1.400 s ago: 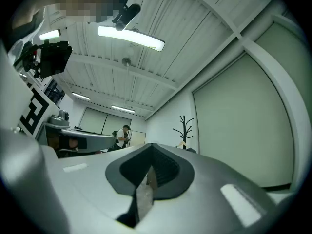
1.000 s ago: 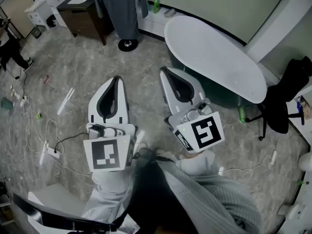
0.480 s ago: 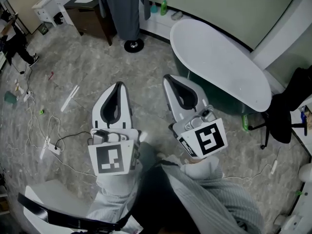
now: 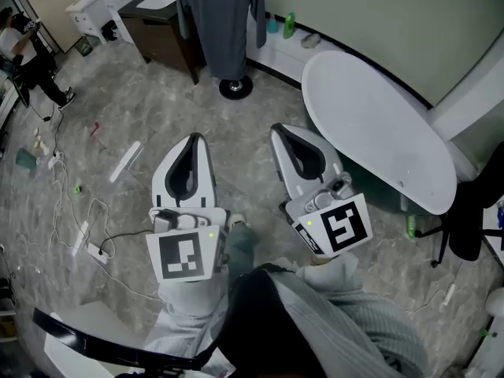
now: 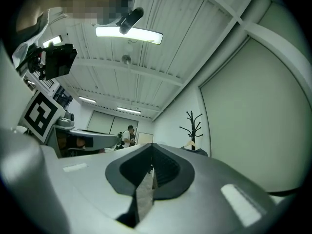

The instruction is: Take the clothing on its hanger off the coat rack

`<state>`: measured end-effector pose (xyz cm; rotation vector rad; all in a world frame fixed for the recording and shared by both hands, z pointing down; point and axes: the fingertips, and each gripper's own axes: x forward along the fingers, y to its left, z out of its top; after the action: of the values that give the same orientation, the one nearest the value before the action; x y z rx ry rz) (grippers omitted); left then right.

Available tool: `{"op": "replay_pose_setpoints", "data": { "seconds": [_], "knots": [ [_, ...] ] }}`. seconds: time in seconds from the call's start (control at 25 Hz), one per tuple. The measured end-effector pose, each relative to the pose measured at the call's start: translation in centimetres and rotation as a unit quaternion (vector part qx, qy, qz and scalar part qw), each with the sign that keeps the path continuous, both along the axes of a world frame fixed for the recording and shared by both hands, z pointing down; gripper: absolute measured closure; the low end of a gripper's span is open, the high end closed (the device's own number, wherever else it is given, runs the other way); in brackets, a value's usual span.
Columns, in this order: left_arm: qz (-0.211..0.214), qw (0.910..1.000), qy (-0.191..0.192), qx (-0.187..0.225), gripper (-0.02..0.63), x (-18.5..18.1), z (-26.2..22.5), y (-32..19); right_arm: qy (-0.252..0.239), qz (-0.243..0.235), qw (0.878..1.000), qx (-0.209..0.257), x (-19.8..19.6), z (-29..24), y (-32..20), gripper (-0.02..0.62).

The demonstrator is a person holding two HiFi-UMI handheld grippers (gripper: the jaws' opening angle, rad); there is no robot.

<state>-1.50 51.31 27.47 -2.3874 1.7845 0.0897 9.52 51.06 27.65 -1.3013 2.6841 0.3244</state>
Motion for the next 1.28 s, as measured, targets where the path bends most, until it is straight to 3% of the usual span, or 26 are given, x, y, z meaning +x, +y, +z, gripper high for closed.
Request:
{"op": "replay_pose_setpoints", "data": {
  "seconds": [0.28, 0.44, 0.68, 0.84, 1.08, 1.28],
  "knots": [
    [0.025, 0.9987, 0.000, 0.044, 0.601, -5.5, -4.7, -13.9, -0.010, 0.014, 0.999, 0.037, -6.1, -4.2, -13.9, 0.592],
    [0.027, 0.9991, 0.001, 0.032, 0.601, -7.9, -3.7, -21.3, 0.007, 0.017, 1.000, 0.022, -8.8, -3.0, -21.0, 0.592],
    [0.014, 0.9999, 0.005, 0.003, 0.601, -10.3, -0.1, -33.8, 0.002, 0.021, 1.000, -0.012, -10.3, 0.0, -34.3, 0.592],
    [-0.006, 1.0000, -0.002, -0.005, 0.601, -12.1, 1.2, -43.9, 0.016, 0.008, 1.000, 0.000, -11.5, 0.9, -45.2, 0.592],
    [-0.023, 0.9996, -0.011, 0.007, 0.601, -13.3, -1.9, -59.8, 0.015, -0.005, 1.000, 0.023, -12.7, -2.3, -61.6, 0.592],
    [-0.018, 0.9996, -0.016, 0.014, 0.601, -12.9, -3.3, -69.7, 0.020, -0.001, 0.999, 0.031, -12.7, -3.9, -71.0, 0.592]
  ]
}}
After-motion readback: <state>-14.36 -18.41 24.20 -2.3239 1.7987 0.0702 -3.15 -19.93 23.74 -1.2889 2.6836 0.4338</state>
